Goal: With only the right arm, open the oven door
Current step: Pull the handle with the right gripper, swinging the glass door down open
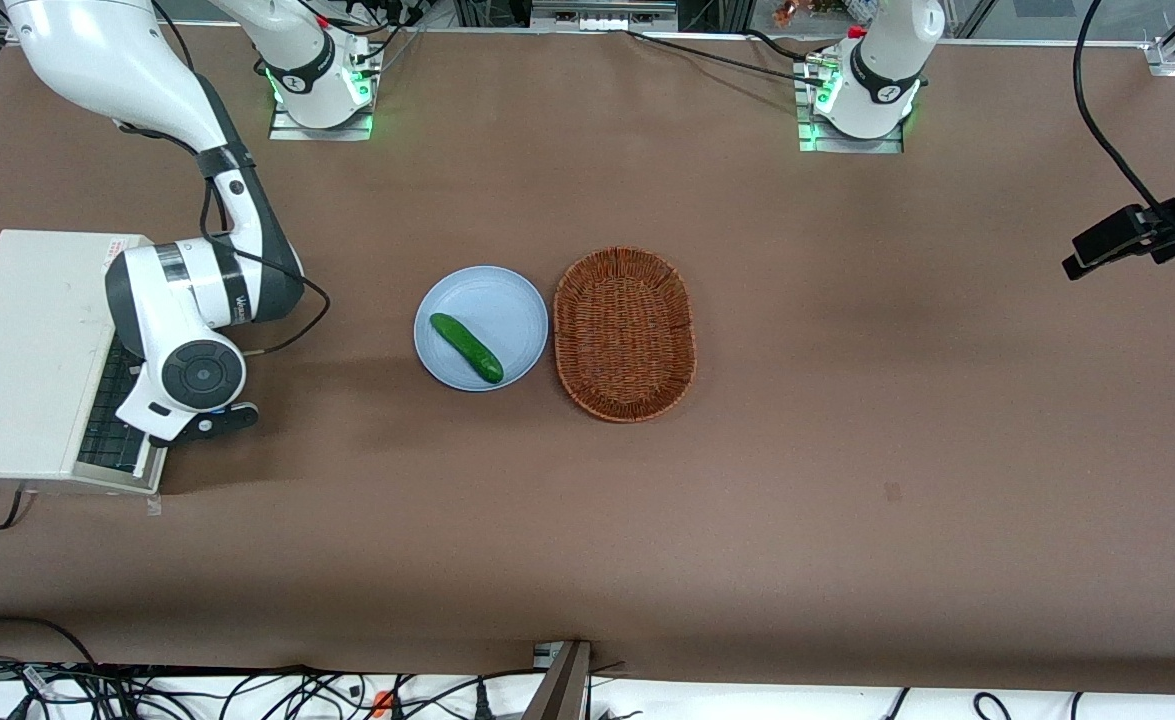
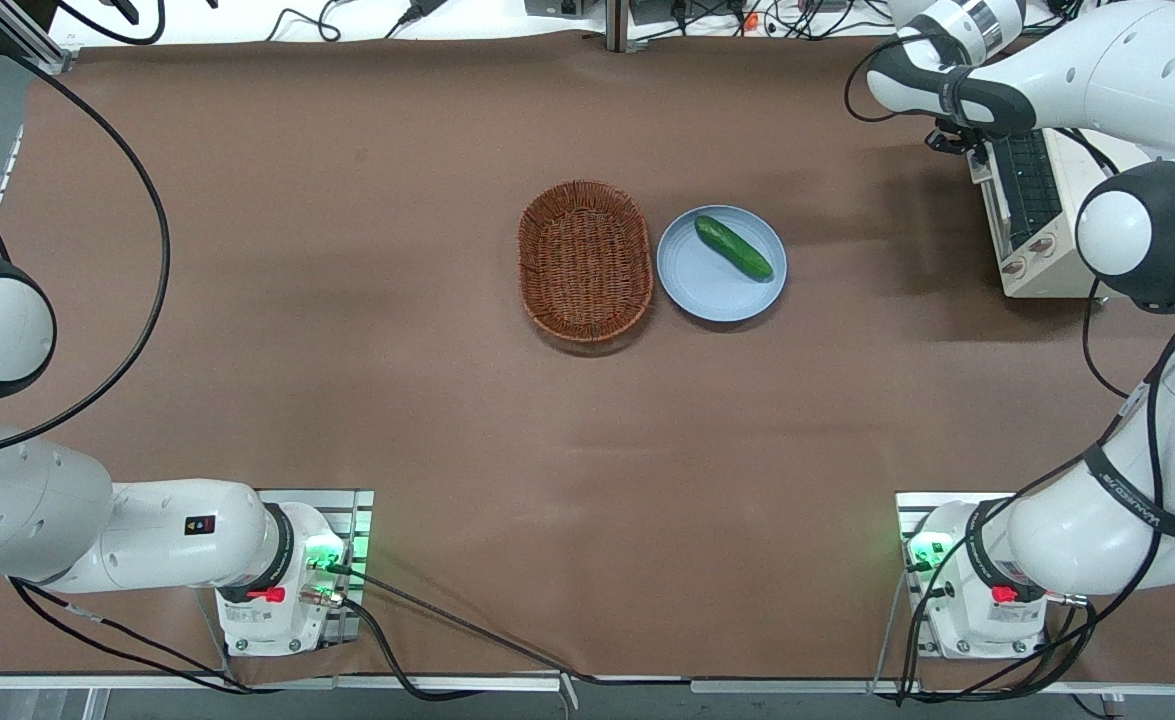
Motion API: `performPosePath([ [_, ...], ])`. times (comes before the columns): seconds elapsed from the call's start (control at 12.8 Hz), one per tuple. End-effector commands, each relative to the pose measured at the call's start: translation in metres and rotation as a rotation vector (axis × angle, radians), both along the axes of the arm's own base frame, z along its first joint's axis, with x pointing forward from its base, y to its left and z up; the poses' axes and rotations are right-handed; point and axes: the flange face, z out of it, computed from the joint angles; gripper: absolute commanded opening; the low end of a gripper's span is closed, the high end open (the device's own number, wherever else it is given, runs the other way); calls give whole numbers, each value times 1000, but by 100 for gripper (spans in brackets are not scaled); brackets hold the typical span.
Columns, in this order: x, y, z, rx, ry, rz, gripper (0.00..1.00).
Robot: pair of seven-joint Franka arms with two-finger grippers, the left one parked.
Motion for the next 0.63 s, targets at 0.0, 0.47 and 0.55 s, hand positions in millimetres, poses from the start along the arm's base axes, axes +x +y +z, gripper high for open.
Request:
performPosePath([
  [0.0, 11, -14, -44, 20, -20, -8, 0],
  [0.47, 11, -8, -82, 53, -7, -5, 0],
  [0.55, 12, -8, -86, 55, -11, 3, 0],
])
